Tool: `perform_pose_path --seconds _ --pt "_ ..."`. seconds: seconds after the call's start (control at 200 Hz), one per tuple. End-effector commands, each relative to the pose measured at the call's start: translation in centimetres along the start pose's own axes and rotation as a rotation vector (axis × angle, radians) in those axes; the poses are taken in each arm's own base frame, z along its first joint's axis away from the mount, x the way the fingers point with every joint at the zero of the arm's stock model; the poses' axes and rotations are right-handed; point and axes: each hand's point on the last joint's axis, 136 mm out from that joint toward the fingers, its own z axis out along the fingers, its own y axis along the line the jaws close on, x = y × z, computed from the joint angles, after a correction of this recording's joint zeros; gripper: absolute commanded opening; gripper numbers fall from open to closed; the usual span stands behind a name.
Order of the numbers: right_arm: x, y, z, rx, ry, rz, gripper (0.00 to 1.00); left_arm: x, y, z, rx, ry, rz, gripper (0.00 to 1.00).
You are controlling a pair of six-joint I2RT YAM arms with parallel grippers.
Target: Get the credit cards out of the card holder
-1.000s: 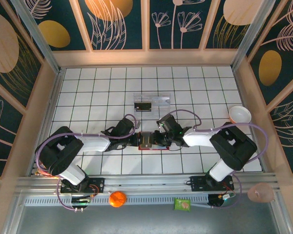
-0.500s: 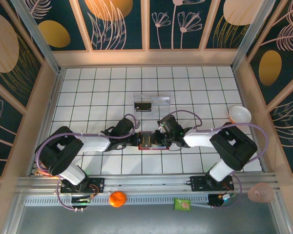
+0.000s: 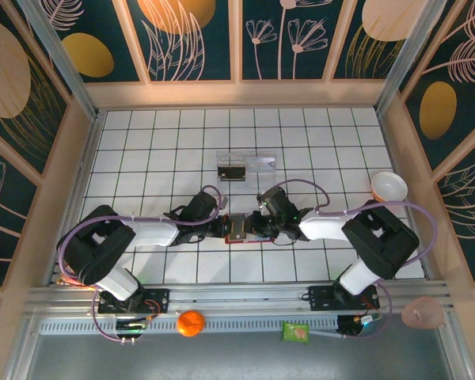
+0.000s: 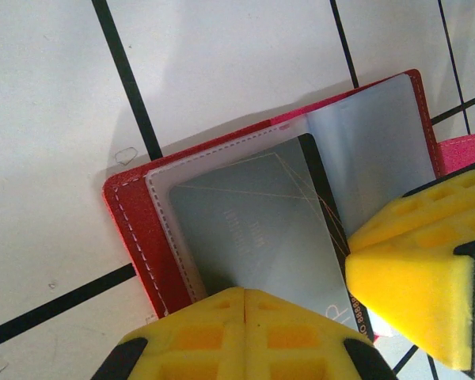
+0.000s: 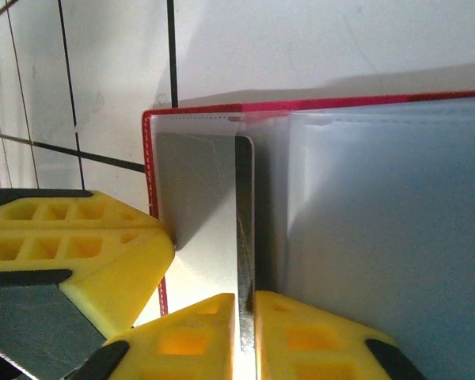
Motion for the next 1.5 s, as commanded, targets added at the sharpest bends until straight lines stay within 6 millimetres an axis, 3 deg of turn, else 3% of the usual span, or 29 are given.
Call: perform_pose_path --seconds 0.0,0.135,0.35,0.47,0.936,0.996,1.081,1.496 --pt "-0.6 -0.3 -0.6 0.004 -0.040 0.007 0.11 2.7 2.4 0.4 -0.076 0.085 -0.031 0.00" --pt "-0.5 -0.1 -0.5 -0.007 -0.034 0.002 0.08 2.7 2.3 0.4 -0.073 0.086 -0.029 0.00" --pt "-0.5 -0.1 -0.2 -0.007 -0.024 0.004 0.21 2.6 2.4 0.4 -0.075 0.086 -0.029 0.00" --pt "-0.4 -0.2 -0.1 -0.010 -0.019 0.007 0.16 2.6 2.4 0.4 -0.074 0.084 -0.029 0.00" --pt "-0.1 0.0 0.4 -0.027 0.002 0.012 0.14 2.7 2.3 0.5 -0.070 0.090 -0.025 0.00" --pt "-0.1 0.0 0.4 -0.030 0.001 0.011 0.12 2.6 2.3 0.5 -0.068 0.089 -0.025 0.00" --pt "-0.1 -0.1 0.4 -0.027 0.001 0.013 0.02 2.6 2.3 0.5 -0.071 0.089 -0.024 0.00" --pt "-0.6 -2.4 -2.0 0.096 -0.090 0.038 0.00 3.0 2.9 0.4 -0.094 0.092 -0.037 0.00"
